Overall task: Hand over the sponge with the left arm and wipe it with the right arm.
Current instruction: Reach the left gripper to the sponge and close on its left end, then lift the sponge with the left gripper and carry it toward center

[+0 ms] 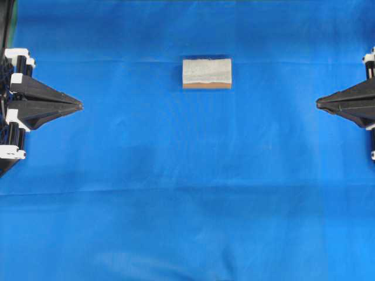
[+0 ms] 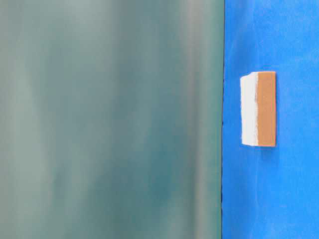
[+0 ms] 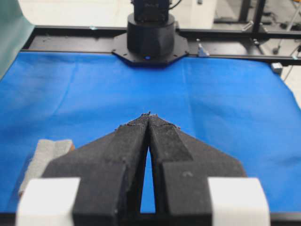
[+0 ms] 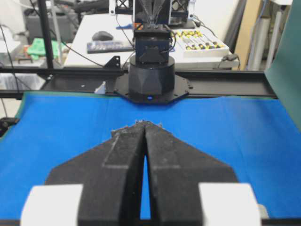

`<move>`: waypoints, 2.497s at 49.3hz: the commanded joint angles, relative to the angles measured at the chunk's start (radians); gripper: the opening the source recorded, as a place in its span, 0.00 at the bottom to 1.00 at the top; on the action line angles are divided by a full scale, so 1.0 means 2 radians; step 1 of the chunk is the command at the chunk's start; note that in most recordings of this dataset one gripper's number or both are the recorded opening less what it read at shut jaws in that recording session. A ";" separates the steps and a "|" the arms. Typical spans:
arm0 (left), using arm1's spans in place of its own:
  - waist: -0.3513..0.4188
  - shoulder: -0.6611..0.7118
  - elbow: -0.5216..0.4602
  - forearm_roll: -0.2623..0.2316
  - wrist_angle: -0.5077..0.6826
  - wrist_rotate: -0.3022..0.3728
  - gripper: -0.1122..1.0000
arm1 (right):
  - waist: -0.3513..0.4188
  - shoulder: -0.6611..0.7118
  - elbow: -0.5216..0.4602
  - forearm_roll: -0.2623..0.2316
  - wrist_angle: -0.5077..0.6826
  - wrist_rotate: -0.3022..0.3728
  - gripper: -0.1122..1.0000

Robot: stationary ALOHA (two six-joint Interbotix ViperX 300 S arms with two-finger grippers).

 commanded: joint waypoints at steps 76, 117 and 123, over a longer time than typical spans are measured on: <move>0.160 0.601 -0.259 -0.010 -0.084 0.117 0.95 | -0.025 0.041 -0.020 0.002 0.054 -0.002 0.10; 0.170 0.617 -0.281 -0.012 -0.008 0.097 0.43 | -0.028 0.050 -0.019 0.002 0.053 0.000 0.10; 0.166 0.590 -0.281 -0.012 0.019 0.087 0.43 | -0.028 0.050 -0.020 0.002 0.053 0.000 0.10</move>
